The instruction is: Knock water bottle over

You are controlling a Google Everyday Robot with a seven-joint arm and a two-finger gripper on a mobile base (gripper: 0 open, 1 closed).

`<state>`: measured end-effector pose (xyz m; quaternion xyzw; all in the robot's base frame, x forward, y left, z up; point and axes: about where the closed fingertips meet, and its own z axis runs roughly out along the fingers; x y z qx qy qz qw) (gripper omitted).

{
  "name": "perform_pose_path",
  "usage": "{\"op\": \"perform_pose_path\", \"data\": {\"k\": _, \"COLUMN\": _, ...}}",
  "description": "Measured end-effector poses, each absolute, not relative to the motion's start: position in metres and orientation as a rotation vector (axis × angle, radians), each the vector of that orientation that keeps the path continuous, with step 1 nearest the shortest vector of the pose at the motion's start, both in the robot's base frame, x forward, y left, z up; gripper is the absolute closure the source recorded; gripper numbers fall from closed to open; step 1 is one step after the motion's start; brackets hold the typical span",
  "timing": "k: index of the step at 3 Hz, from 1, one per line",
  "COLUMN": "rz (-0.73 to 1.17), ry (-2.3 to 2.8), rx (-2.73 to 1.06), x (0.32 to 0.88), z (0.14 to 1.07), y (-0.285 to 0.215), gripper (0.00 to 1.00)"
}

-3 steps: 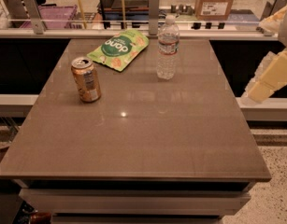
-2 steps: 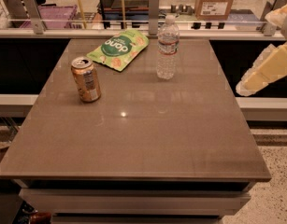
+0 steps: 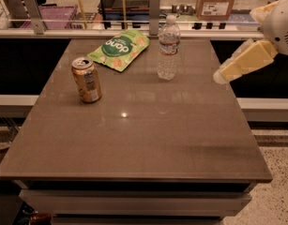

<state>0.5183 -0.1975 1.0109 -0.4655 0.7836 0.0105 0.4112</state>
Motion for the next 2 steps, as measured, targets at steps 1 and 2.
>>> {"op": "perform_pose_path", "data": {"k": 1, "rz": 0.123, "ry": 1.918, "rx": -1.098, "x": 0.538, "z": 1.0, "y": -0.188, "gripper": 0.0}}
{"op": "perform_pose_path", "data": {"k": 2, "rz": 0.193, "ry": 1.865, "rx": -1.03, "x": 0.555, "z": 0.994, "y": -0.18, "gripper": 0.0}}
